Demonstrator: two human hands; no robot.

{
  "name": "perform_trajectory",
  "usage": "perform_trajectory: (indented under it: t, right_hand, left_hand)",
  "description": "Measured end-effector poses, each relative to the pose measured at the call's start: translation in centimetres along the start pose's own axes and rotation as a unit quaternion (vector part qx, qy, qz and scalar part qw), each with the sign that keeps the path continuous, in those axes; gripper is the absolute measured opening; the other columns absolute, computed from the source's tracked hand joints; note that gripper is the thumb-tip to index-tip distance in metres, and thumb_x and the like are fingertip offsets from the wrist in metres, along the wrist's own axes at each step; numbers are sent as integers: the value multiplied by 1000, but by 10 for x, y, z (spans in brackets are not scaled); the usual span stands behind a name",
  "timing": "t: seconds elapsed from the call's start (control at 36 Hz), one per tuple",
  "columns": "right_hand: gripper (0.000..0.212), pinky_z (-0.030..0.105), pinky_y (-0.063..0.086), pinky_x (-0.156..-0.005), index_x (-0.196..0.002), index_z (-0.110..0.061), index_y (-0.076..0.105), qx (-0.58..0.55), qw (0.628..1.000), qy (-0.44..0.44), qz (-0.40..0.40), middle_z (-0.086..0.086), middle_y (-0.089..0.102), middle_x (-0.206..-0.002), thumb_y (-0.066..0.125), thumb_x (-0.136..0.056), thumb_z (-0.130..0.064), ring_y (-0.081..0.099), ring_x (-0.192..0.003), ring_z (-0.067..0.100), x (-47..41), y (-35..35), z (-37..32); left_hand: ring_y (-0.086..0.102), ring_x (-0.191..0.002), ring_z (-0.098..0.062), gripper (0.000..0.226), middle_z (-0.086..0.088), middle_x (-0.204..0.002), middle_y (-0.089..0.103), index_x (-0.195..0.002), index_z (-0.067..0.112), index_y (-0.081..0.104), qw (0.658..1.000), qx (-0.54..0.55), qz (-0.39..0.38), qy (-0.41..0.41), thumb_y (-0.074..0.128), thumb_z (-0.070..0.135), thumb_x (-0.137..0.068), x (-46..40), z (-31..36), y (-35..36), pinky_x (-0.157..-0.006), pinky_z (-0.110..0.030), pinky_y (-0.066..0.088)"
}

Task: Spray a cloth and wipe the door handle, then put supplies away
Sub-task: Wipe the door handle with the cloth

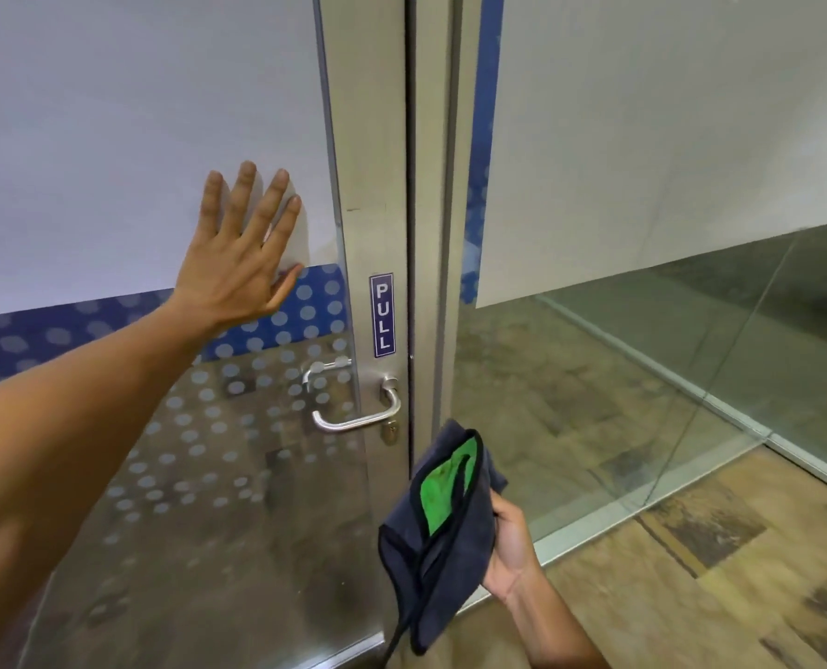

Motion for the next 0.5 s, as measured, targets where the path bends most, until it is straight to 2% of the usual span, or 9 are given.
perform_trajectory:
  t: [0.08,0.19,0.28,0.33,0.36,0.44,0.5]
  right_hand:
    - [30,43,60,-79,-89,1,78,11,1000,-14,3,21,76,-90,59,-83,-21,75,-83,35,10,-5,-8]
    - [30,43,58,-82,-84,0,79,11,999,-32,11,20,77,-88,59,-82,-22,75,-83,34,22,-9,-14]
    - [31,41,60,-80,-83,-1,79,12,999,-46,15,18,77,-86,57,-84,-22,75,-82,33,31,-11,-15]
    - [32,42,63,-75,-84,0,80,2,998,-55,14,19,77,-87,57,-85,-23,76,-83,34,37,-14,-16]
    - [33,42,63,-72,-85,0,80,-3,998,-59,14,20,77,-87,57,-85,-24,76,-83,34,40,-16,-16]
    - [35,44,63,-74,-92,1,80,-16,997,-74,23,21,77,-92,58,-86,-26,75,-86,35,50,-24,-16]
    - [36,46,62,-82,-99,2,78,-21,995,-87,32,22,76,-97,59,-87,-26,74,-91,36,57,-31,-19]
  left_hand:
    - [-2,-159,-36,84,-16,-173,3,-164,7,14,999,35,-18,-16,31,54,-96,16,25,-1,-125,-56,-12]
    - [34,-150,-40,74,-23,-158,43,-153,0,41,982,181,-29,-44,37,43,-93,52,92,-8,-124,-60,20]
    - [55,-135,-34,64,-19,-140,63,-145,4,54,942,318,-85,-66,41,44,-96,75,155,-11,-120,-54,34]
    - [63,-124,-26,60,-10,-131,71,-139,11,62,886,429,-153,-91,42,50,-98,86,193,-16,-118,-46,37]
    - [66,-120,-23,59,-6,-127,73,-136,13,64,845,489,-190,-104,42,54,-99,90,210,-18,-114,-41,40]
    - [66,-114,-12,56,-3,-127,73,-131,20,68,692,642,-305,-128,43,61,-101,101,256,-24,-97,-25,47]
    - [65,-96,5,58,1,-115,76,-106,33,74,604,696,-366,-130,33,72,-93,110,278,-33,-80,-16,45]
Point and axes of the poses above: each hand's wrist, its own x-axis away from the middle knuckle, its own y-axis out of the palm, z = x × y, the point moved 4 cm from there along -x, towards the middle knuckle
